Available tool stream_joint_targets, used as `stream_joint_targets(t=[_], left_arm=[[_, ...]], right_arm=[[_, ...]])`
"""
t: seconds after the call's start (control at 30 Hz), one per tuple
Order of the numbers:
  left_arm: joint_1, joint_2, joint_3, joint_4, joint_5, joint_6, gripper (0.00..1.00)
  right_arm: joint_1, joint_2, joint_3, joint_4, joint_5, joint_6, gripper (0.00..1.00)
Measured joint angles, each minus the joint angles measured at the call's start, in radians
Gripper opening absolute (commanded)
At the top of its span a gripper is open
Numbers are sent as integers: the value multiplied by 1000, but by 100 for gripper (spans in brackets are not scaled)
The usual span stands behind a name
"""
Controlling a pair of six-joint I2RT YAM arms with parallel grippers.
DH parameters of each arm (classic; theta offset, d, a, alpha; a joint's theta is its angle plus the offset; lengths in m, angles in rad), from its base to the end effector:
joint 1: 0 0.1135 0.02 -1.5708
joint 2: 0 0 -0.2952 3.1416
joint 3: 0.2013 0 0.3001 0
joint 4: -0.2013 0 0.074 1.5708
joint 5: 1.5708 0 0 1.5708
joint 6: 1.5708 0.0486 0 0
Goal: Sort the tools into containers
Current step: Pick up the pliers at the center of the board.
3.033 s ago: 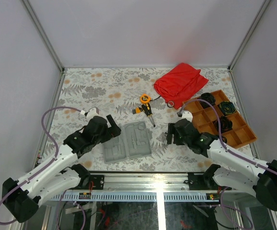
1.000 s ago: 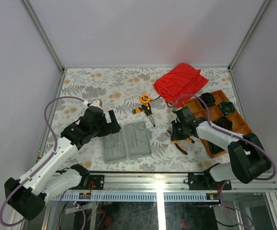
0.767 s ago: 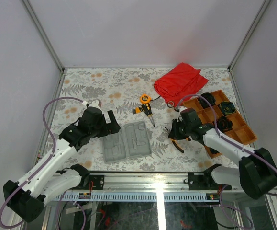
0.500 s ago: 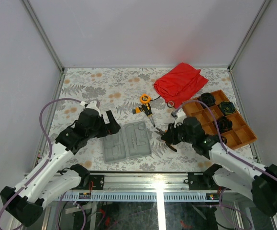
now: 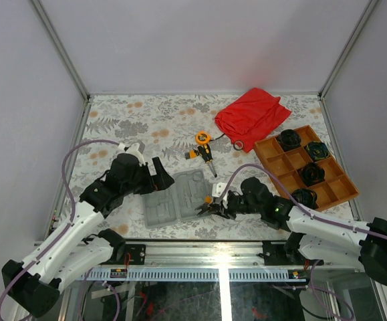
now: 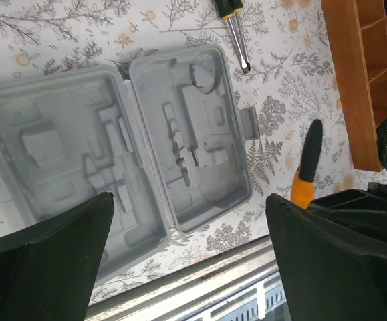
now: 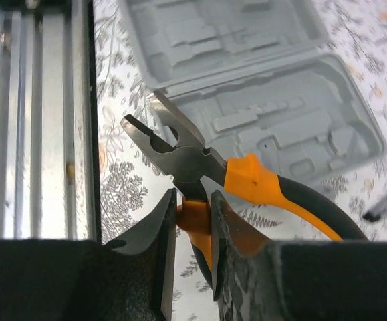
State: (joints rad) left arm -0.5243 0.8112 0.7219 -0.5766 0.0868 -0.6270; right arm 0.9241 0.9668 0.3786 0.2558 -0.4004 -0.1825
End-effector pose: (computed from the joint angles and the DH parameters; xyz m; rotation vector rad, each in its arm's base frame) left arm 0.1807 -0.1094 0.2855 -0.0705 2.3324 -0.7023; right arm 0.1310 0.2050 0.2045 -1.2675 1.5143 0.8744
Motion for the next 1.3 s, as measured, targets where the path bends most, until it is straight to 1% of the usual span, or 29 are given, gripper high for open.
stream_joint_targets(t=[0.13,0.3,0.5,0.57,0.63,0.8,0.9,0.97,1.07,1.13,1.2,1.23,1.27,1.3], left_arm=[[-34,18,-13,25,10,-23,92],[-169,41,-14,67,-7,-59,91],[-315,103,-31,151,-43,-121,89],[-349,128,-33,172,-56,-138,88],[-376,153,-33,193,-71,-154,85],[-406,205,-33,227,-95,-183,67],[-410,228,-34,237,-98,-194,50],[-412,238,-36,242,-99,-201,42],[-412,239,-42,257,-98,-213,33],[-415,237,-46,267,-98,-218,26],[-418,233,-51,277,-99,-225,15],[-418,231,-53,282,-98,-227,6],[-418,229,-53,285,-99,-230,1],[-418,227,-54,289,-100,-230,0]], right_arm=[[44,78,66,-97,-55,-252,3],[71,100,98,-204,-161,-560,3],[86,137,166,-307,-204,-798,2],[91,154,198,-338,-204,-852,1],[97,171,229,-368,-203,-899,1],[112,188,262,-409,-193,-967,1],[118,195,262,-418,-184,-977,2],[119,199,262,-424,-179,-977,3],[122,204,262,-422,-166,-978,5],[124,205,262,-421,-164,-978,8],[125,205,262,-421,-164,-979,10],[125,205,262,-418,-164,-979,13],[126,205,262,-415,-164,-978,16],[126,205,262,-412,-162,-978,20]])
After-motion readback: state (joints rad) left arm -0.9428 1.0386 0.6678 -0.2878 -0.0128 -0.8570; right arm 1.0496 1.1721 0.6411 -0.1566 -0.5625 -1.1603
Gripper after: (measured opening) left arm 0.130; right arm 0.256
